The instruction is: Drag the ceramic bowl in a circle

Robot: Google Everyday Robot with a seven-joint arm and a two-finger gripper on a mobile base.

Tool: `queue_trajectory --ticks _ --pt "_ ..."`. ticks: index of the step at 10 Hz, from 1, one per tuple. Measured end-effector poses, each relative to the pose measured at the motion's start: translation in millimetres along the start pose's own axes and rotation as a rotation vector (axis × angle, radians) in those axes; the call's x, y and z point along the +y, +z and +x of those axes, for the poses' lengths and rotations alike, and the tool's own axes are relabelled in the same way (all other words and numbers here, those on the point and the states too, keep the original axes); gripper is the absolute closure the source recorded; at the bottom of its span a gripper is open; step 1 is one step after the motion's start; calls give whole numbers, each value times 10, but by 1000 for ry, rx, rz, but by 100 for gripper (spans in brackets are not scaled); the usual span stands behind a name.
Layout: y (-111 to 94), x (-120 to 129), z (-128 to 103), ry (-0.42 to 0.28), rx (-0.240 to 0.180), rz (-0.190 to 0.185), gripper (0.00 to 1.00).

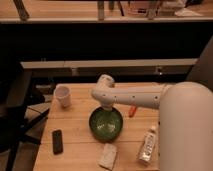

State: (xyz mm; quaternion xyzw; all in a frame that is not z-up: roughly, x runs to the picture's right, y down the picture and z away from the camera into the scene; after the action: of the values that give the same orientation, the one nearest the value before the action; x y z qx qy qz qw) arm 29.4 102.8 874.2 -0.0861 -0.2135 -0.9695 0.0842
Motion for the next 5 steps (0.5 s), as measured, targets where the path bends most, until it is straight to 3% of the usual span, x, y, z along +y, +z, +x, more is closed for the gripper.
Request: queue_trajectory --ticks 5 --pt "-10 7 -17 -37 8 0 99"
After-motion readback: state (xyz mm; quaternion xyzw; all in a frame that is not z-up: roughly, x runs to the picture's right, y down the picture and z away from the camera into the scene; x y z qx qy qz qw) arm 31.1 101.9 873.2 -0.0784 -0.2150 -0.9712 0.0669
